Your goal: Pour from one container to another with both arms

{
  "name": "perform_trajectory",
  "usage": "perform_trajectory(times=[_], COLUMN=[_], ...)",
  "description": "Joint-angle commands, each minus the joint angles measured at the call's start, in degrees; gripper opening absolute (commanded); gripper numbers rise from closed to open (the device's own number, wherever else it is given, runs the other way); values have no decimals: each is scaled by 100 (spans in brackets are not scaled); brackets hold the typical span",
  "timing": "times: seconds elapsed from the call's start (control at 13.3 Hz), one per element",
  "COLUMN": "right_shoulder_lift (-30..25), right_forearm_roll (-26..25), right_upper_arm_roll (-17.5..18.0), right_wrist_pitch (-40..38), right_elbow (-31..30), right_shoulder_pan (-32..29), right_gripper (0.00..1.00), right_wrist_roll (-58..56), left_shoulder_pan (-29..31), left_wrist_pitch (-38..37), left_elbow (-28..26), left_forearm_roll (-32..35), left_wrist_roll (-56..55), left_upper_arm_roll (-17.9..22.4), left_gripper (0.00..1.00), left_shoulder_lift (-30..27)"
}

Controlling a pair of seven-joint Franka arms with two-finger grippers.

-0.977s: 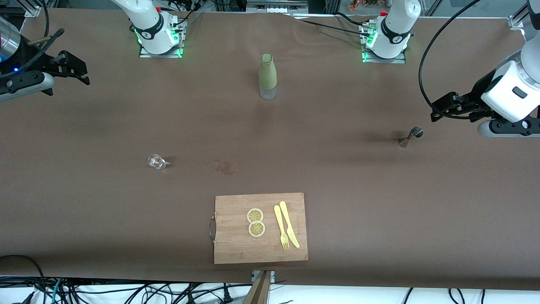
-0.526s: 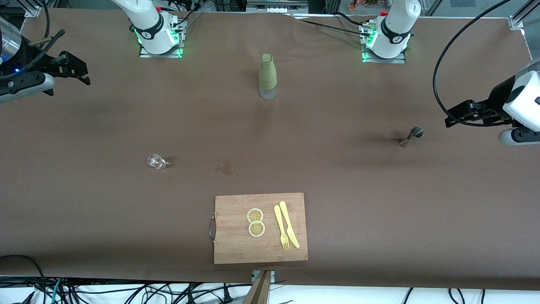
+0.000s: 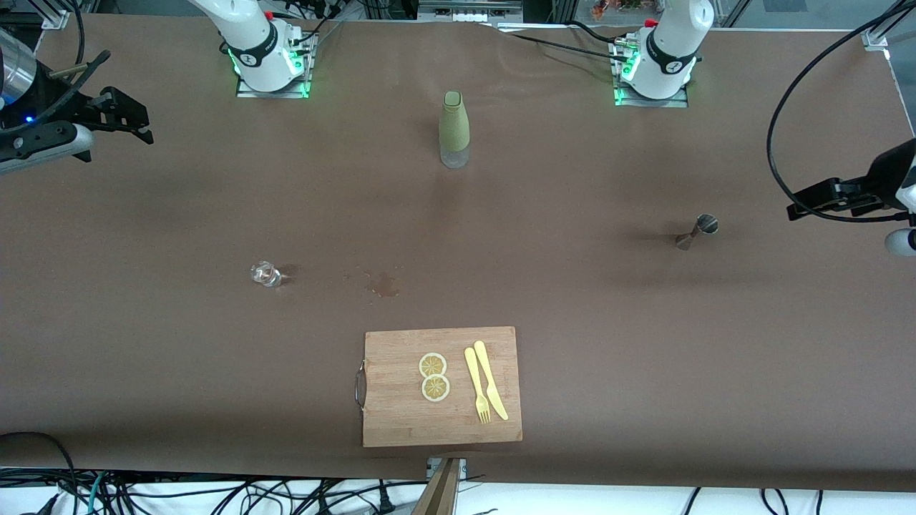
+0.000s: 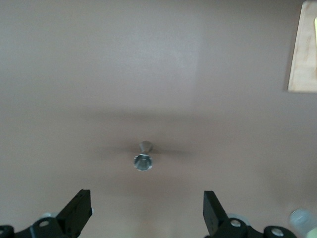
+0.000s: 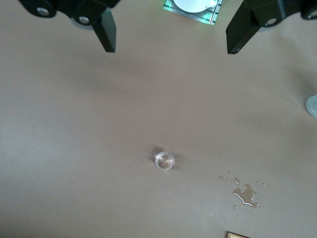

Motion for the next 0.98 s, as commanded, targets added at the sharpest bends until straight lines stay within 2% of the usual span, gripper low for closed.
perform_trajectory(times=[0.0, 0.6, 0.9], right_shoulder_lift=[-198, -190, -190], right_forearm_roll=[92, 92, 92], right_upper_arm_roll=[8, 0, 0], right_wrist_pitch=[20, 274, 669], right_elbow=[-181, -374, -672], right_shoulder_pan=[-31, -31, -39], right_gripper=[99, 99, 99], right_wrist_roll=[83, 83, 39], left_shoulder_pan=[28, 45, 63], left_wrist_pitch=[-34, -34, -8], left_elbow=[-139, -903, -992], left_forearm_roll=[-175, -1466, -1493], left_wrist_roll=[1608, 4785, 5857], left_upper_arm_roll=[386, 1573, 1749], left_gripper=[100, 100, 100], left_shoulder_lift=[83, 338, 505])
